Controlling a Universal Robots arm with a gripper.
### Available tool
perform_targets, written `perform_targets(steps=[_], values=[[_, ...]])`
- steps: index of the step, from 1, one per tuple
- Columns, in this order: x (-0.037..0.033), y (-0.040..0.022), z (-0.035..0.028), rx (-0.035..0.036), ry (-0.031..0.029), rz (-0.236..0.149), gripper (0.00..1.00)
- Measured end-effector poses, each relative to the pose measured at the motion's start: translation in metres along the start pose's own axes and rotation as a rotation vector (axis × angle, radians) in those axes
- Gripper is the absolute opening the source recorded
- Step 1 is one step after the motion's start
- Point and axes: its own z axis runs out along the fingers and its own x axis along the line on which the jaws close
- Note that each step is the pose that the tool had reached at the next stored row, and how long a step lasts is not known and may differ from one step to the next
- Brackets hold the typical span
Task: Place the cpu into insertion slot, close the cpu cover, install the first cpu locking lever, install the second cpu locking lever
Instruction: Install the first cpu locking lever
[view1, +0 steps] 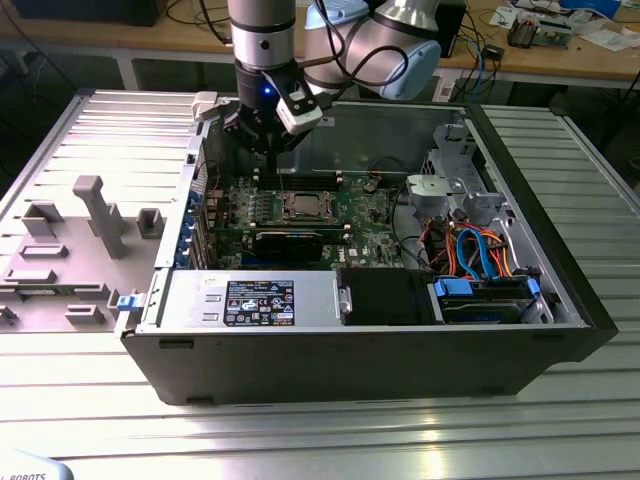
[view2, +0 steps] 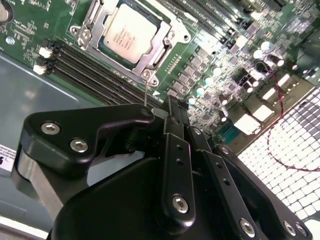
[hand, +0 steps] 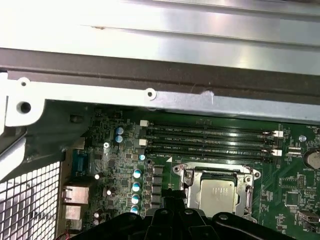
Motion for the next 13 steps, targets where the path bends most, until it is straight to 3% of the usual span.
perform_targets(steps=[8,13], values=[[-0.0001,0.0083,0.0042,-0.0028,-0.0002,0.0,0.11],[-0.0001,0.0083,0.0042,-0.0028,-0.0003,0.0,0.11]])
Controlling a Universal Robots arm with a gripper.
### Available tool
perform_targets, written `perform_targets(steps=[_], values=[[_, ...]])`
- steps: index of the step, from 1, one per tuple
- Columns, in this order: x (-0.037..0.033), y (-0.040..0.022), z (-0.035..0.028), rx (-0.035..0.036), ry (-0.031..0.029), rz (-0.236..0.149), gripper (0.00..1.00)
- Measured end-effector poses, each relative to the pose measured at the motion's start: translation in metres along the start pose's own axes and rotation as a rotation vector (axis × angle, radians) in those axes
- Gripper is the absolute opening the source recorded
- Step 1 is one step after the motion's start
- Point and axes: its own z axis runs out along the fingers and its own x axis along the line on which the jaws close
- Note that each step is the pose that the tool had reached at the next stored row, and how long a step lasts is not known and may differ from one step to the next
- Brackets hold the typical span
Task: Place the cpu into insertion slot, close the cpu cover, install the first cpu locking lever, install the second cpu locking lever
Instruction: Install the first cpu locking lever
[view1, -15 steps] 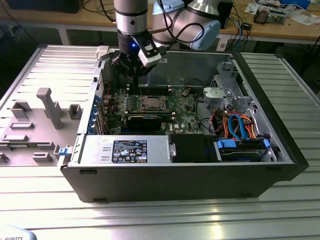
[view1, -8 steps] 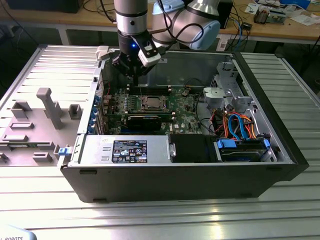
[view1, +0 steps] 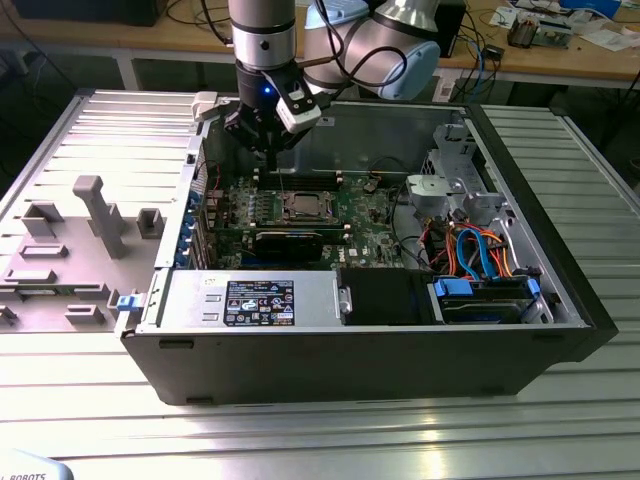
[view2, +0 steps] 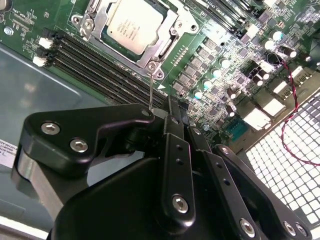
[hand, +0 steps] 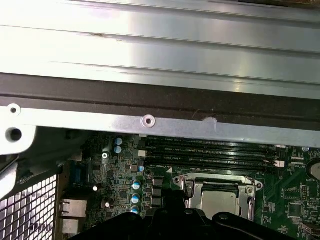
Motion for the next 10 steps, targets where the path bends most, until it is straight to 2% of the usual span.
perform_targets(steps=[2,10], values=[[0.0,0.0,0.0,0.0,0.0,0.0,0.11],[-0.0086,-0.0007,0.0003,0.0001,0.0,0.0,0.11]])
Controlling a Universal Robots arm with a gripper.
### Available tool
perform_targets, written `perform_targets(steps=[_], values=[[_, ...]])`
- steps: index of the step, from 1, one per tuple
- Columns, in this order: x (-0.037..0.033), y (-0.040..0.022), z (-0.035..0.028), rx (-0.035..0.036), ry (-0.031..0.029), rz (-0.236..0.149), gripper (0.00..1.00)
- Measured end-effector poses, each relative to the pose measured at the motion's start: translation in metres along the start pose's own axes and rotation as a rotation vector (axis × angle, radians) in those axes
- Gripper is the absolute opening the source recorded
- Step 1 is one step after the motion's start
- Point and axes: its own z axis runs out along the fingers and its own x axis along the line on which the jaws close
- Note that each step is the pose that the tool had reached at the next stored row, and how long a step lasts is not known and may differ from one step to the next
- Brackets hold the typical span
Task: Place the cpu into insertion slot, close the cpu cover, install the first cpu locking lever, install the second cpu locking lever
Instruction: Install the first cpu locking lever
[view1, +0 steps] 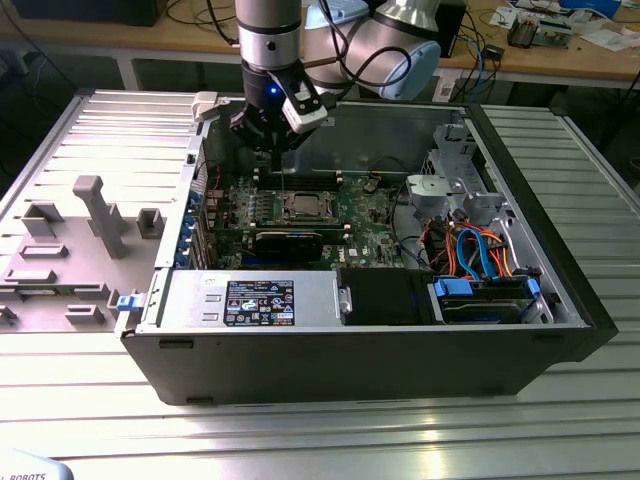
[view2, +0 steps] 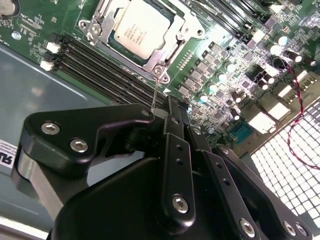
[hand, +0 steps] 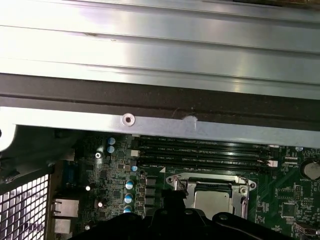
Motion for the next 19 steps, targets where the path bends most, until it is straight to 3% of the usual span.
perform_targets(steps=[13,14,16,17,19], values=[[-0.016,-0.0012,0.0014,-0.0005,-0.0003,0.0,0.11],[-0.0166,-0.0014,0.0022,-0.0055,-0.0003,0.0,0.11],[-0.0185,-0.0016,0.0034,-0.0236,-0.0019,0.003,0.11],[-0.0196,-0.0017,0.0042,-0.0293,-0.0025,0.006,0.11],[-0.0214,-0.0019,0.006,-0.0346,-0.0032,0.013,0.11]])
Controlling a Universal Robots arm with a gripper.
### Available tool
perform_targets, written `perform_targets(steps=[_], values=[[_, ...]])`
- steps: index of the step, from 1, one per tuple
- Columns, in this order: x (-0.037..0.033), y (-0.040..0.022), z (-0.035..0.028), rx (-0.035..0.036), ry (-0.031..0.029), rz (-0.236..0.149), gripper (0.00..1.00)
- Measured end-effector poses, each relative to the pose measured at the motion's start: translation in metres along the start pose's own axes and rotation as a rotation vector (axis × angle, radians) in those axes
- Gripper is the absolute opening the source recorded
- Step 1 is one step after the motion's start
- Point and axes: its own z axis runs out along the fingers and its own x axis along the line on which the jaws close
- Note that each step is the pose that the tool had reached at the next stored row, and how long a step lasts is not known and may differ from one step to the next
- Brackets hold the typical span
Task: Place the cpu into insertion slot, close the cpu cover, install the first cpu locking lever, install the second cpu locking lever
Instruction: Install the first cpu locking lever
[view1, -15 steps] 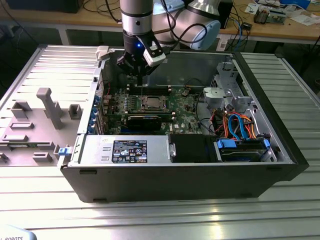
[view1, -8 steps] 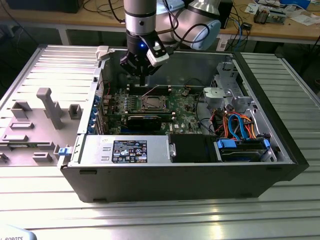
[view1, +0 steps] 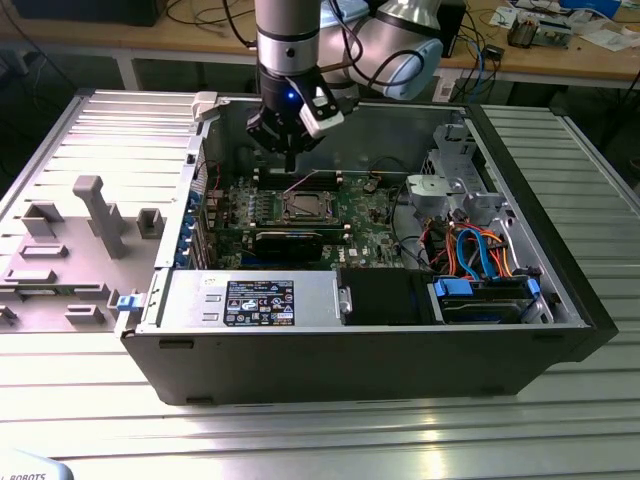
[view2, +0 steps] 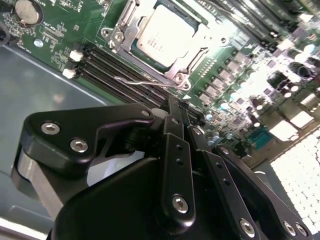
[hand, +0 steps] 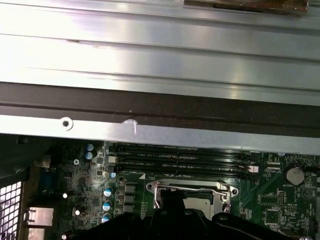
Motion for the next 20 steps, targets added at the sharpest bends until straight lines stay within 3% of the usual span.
perform_targets(steps=[5,16,20], values=[[-0.0012,-0.0002,0.0017,0.0016,-0.0019,0.04,0.11],[-0.0012,-0.0002,0.0019,0.0015,-0.0024,0.043,0.11],[-0.0024,-0.0005,0.005,0.0006,-0.0028,0.043,0.11]])
